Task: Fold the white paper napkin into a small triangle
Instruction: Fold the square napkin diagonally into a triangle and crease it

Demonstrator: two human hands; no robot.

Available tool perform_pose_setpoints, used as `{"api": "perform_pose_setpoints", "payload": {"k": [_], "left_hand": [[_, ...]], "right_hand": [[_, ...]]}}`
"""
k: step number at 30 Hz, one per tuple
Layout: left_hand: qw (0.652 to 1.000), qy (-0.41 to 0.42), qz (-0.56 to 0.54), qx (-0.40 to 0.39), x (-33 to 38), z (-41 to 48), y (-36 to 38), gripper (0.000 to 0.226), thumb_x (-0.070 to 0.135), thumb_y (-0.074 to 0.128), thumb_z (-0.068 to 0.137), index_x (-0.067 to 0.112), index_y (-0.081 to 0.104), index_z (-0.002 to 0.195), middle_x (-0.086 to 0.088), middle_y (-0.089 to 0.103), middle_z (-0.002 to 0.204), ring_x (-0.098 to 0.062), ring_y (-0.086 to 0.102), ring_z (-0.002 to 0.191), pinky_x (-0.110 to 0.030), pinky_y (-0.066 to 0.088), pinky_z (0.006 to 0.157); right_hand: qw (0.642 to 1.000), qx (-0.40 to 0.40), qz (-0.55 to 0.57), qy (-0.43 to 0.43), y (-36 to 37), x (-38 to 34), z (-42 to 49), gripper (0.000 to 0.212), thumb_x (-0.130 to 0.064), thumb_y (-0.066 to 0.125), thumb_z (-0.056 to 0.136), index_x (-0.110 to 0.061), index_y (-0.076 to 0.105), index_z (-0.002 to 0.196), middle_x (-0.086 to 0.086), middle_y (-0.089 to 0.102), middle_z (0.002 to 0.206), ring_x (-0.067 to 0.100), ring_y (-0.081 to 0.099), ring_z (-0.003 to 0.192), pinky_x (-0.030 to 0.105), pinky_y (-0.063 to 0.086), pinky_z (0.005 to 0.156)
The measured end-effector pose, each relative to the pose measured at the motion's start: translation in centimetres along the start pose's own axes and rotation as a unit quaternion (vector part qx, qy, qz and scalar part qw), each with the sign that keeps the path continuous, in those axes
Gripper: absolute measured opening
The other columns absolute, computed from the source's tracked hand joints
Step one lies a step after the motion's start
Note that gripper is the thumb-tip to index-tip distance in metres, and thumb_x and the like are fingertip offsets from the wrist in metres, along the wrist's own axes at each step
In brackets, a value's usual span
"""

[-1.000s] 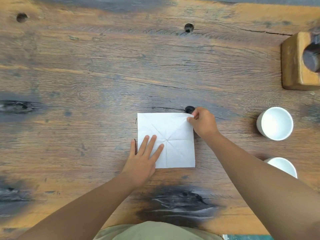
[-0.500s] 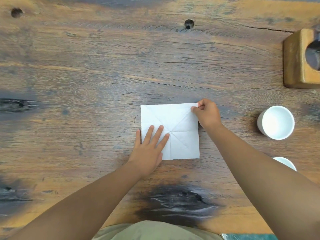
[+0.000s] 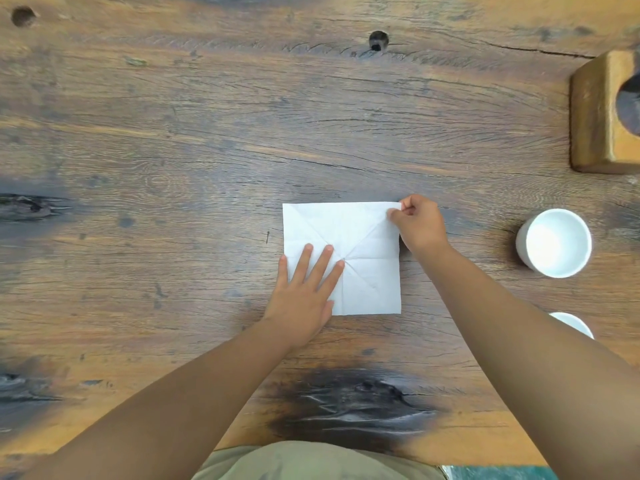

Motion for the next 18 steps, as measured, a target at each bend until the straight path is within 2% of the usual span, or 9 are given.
{"api": "perform_pose_setpoints", "payload": {"k": [6, 11, 14, 18], "left_hand": [[1.0, 0.011, -0.006, -0.005, -0.2, 0.4, 0.0, 0.074, 0.053, 0.023, 0.1, 0.025, -0.021, 0.152, -0.006, -0.031, 0.16, -0.037, -0.024, 0.146, -0.065, 0.004, 0.116], [1.0, 0.016, -0.02, 0.005, -1.4, -0.4, 0.1, 0.073, 0.055, 0.025, 0.098, 0.029, -0.013, 0.155, -0.004, -0.024, 0.163, -0.033, -0.018, 0.149, -0.06, 0.004, 0.119], [1.0, 0.021, -0.012, 0.003, -2.4, -2.1, 0.7, 0.072, 0.053, 0.025, 0.099, 0.028, -0.013, 0.155, -0.004, -0.026, 0.162, -0.031, -0.022, 0.148, -0.06, 0.0, 0.119], [1.0, 0.012, -0.008, 0.0, -3.3, -4.9, 1.8, 0.07, 0.052, 0.025, 0.1, 0.028, -0.01, 0.155, -0.004, -0.022, 0.163, -0.031, -0.018, 0.15, -0.061, 0.003, 0.119]], "right_hand": [[1.0, 0.002, 0.014, 0.001, -0.4, -0.4, -0.1, 0.019, -0.017, 0.068, 0.086, -0.02, 0.053, 0.074, -0.004, 0.051, 0.066, 0.009, 0.043, 0.055, 0.023, 0.035, 0.053], [0.999, -0.004, 0.03, -0.017, -0.6, -1.4, -0.5, 0.029, -0.016, 0.069, 0.086, -0.023, 0.047, 0.068, -0.009, 0.044, 0.059, -0.002, 0.034, 0.039, 0.012, 0.028, 0.041], [0.999, -0.005, 0.031, -0.028, -0.7, -1.8, -0.9, 0.026, -0.017, 0.069, 0.087, -0.023, 0.049, 0.071, -0.008, 0.046, 0.061, 0.002, 0.037, 0.045, 0.011, 0.03, 0.041], [0.999, -0.002, 0.031, -0.044, -0.7, -2.3, -1.7, 0.026, -0.016, 0.068, 0.088, -0.022, 0.049, 0.071, -0.006, 0.047, 0.063, 0.007, 0.037, 0.05, 0.015, 0.032, 0.043]]}}
Point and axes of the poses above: each hand's wrist, its own z-axis towards the middle knuckle, its own y-axis out of the palm, x = y × z, the point moved 2 cm from there along z, towards the middle knuckle
